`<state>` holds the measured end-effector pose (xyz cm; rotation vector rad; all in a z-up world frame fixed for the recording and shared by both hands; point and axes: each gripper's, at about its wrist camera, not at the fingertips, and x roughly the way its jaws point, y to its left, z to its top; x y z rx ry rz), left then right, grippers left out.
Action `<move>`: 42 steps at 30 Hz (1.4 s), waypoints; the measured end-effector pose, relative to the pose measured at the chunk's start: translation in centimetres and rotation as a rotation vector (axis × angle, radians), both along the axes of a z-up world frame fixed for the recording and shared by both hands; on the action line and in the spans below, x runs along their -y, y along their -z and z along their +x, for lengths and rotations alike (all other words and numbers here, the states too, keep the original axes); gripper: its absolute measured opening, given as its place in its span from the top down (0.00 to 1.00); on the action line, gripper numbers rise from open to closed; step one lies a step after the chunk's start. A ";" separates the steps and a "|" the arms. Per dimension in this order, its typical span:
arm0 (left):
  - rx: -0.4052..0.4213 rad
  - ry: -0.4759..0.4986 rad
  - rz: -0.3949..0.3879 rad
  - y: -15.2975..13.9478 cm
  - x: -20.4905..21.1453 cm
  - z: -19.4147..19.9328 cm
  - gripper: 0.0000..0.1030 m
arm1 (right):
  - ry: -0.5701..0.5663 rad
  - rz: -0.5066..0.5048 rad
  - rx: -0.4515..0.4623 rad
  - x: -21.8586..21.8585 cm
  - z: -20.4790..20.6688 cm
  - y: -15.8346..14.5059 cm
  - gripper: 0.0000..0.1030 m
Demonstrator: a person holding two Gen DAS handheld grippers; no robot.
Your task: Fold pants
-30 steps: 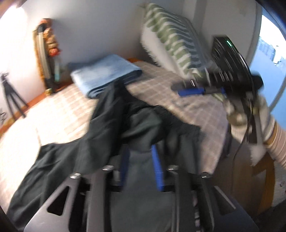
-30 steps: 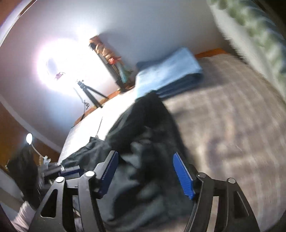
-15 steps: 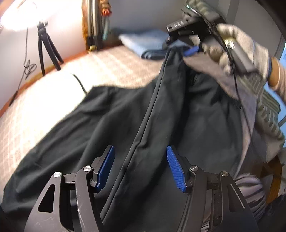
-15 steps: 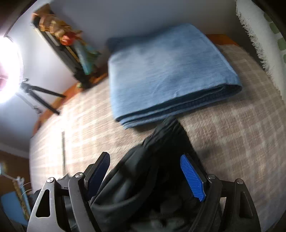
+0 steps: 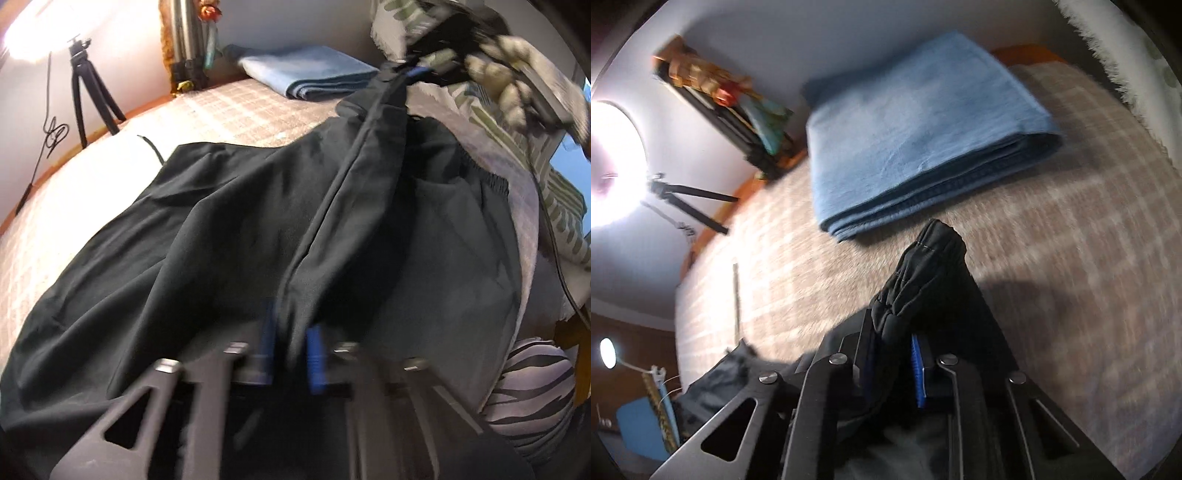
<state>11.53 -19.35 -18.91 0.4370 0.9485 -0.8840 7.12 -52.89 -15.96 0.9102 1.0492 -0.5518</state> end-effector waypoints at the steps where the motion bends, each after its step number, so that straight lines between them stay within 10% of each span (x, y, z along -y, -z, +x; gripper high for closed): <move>1: 0.010 -0.015 -0.010 -0.3 -0.4 -0.1 0.95 | 0.000 0.000 0.000 0.0 0.0 0.0 0.88; 12: 0.116 -0.002 -0.041 -3.7 -3.6 -3.7 0.98 | 0.024 0.013 0.252 -6.4 -11.9 -6.0 0.92; 20: 0.067 0.042 0.059 -0.3 -4.3 -6.0 0.98 | 0.038 0.116 0.241 -10.1 -18.0 2.0 0.85; 24: 0.055 0.019 0.064 0.4 -4.9 -5.9 0.98 | 0.059 0.095 0.268 -9.2 -19.1 2.0 0.50; 27: 0.036 0.000 0.044 0.3 -5.0 -5.7 0.98 | 0.085 0.072 0.279 -7.9 -18.9 1.7 0.49; 31: 0.051 0.021 0.040 -0.2 -4.7 -6.8 0.98 | 0.007 0.006 0.156 -6.9 -17.2 1.9 0.72; 38: 0.051 0.064 0.066 -0.4 -5.4 -8.7 0.96 | 0.027 -0.083 0.079 -3.9 -18.3 1.1 0.41; 42: 0.034 0.035 0.061 -0.5 -6.0 -8.4 0.80 | 0.051 0.003 0.120 -2.4 -18.3 1.9 0.41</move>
